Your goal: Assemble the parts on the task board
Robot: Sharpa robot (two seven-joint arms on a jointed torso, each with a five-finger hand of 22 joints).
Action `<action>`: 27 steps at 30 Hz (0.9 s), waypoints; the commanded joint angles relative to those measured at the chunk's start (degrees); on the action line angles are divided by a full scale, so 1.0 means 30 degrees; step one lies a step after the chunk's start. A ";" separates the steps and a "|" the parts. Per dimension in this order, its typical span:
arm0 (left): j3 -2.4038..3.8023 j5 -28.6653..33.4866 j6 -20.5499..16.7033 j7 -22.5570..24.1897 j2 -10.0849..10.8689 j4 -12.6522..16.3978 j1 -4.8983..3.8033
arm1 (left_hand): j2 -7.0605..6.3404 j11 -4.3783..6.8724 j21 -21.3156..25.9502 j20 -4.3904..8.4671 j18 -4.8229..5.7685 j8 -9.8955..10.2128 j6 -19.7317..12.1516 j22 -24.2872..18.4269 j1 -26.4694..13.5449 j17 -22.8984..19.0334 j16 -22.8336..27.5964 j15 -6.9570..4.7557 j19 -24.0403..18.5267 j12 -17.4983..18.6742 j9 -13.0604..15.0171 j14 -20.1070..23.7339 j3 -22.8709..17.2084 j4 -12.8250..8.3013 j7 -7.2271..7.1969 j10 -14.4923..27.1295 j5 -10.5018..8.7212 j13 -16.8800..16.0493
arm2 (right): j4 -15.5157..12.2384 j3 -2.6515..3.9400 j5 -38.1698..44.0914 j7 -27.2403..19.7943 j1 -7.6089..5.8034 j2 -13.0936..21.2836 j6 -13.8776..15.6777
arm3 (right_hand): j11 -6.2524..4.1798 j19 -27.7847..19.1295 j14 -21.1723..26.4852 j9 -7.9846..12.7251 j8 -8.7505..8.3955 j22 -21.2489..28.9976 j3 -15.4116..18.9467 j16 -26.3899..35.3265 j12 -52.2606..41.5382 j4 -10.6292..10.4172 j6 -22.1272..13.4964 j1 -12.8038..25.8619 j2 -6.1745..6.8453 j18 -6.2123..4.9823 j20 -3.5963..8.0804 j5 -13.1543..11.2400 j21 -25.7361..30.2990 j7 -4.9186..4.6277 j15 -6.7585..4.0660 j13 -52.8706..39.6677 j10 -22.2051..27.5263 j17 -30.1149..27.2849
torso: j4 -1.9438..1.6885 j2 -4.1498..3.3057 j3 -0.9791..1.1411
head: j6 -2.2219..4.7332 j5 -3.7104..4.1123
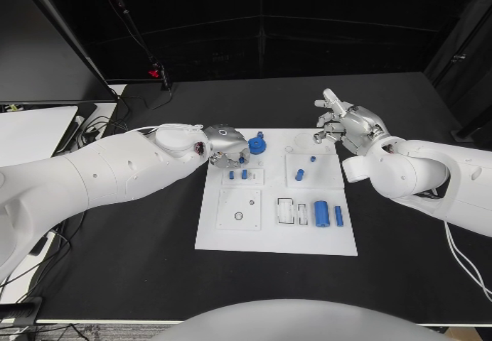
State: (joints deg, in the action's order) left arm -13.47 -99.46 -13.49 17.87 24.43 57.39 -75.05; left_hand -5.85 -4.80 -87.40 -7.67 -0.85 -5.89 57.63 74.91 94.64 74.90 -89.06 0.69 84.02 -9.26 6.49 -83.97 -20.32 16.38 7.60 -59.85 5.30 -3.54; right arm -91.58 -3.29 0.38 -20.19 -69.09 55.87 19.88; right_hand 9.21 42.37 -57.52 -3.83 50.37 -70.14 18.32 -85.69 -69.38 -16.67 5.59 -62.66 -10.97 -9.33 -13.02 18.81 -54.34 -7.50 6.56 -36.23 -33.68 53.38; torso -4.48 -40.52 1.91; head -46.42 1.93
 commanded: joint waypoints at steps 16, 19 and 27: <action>-0.0028 -0.0113 -0.1519 -0.0858 0.0096 -0.0161 0.0026 | -0.0436 -0.0695 0.1020 -0.0194 -0.0297 0.0531 -0.4241 0.4241 -0.0774 0.1578 0.0522 0.0541 -0.0069 0.0479 -0.0812 -0.0534 0.0452 -0.0041 -0.1204 0.1892 0.0288 -0.0066 | 0.0036 0.0011 -0.0019 -0.0032 -0.0028 -0.0118 -0.0269 | 0.0059 -0.0109 0.0107 0.0016 0.0143 0.0030 0.0028 0.0079 0.0081 0.0009 -0.0018 -0.0139 -0.0105 -0.0381 0.0027 0.0083 0.0113 -0.2078 0.0001 0.0050 0.0024 -0.0013 | -0.0018 -0.0001 -0.0018 | 0.0125 0.0027; -0.0027 -0.0113 -0.2057 -0.0812 0.0133 -0.0221 0.0020 | -0.0406 -0.0639 0.1410 -0.0188 -0.0419 0.0178 -0.4102 0.4085 -0.0711 0.0994 0.0701 0.0422 -0.0474 0.0438 -0.0722 -0.0262 0.0462 -0.0111 -0.1111 0.2119 0.0365 -0.0066 | 0.0063 0.0011 -0.0019 -0.0003 -0.0027 -0.0139 -0.0279 | 0.0061 -0.0110 0.0103 0.0015 0.0147 0.0032 0.0026 0.0078 0.0080 0.0008 -0.0010 -0.0140 -0.0108 -0.0381 0.0025 0.0082 0.0113 -0.2080 0.0002 0.0055 0.0022 -0.0010 | -0.0009 -0.0001 -0.0011 | 0.0136 0.0004; -0.0026 -0.0115 -0.3319 -0.0988 0.0429 -0.0070 -0.0064 | -0.0433 -0.0523 0.1679 -0.0115 -0.0498 -0.0259 -0.3932 0.3984 -0.0489 0.0511 0.0877 0.0285 -0.0724 0.0253 -0.0634 -0.0046 0.0414 -0.0244 -0.1040 0.2188 0.0514 -0.0083 | 0.0099 0.0010 -0.0019 0.0062 -0.0023 -0.0165 -0.0277 | 0.0063 -0.0112 0.0103 0.0014 0.0151 0.0034 0.0024 0.0078 0.0079 0.0007 -0.0001 -0.0140 -0.0112 -0.0381 0.0024 0.0079 0.0113 -0.2083 0.0003 0.0061 0.0020 -0.0010 | -0.0011 0.0002 -0.0008 | 0.0169 0.0056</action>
State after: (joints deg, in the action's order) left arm -13.59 -99.60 -19.70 15.79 25.65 57.03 -75.07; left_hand -7.27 -6.43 -82.50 -8.08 -1.74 -6.48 45.67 74.91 92.90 74.94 -86.64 1.94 82.12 -8.38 4.52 -84.00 -19.11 16.01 4.25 -53.50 6.51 -3.69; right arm -91.22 -3.29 0.37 -19.86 -69.08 55.43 19.69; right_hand 9.21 42.38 -57.52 -3.83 50.58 -70.10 18.32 -85.69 -69.38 -16.67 5.59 -62.66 -10.97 -9.33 -13.02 18.81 -54.34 -7.50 6.56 -36.12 -33.68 53.38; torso -4.52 -40.52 1.86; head -45.94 1.98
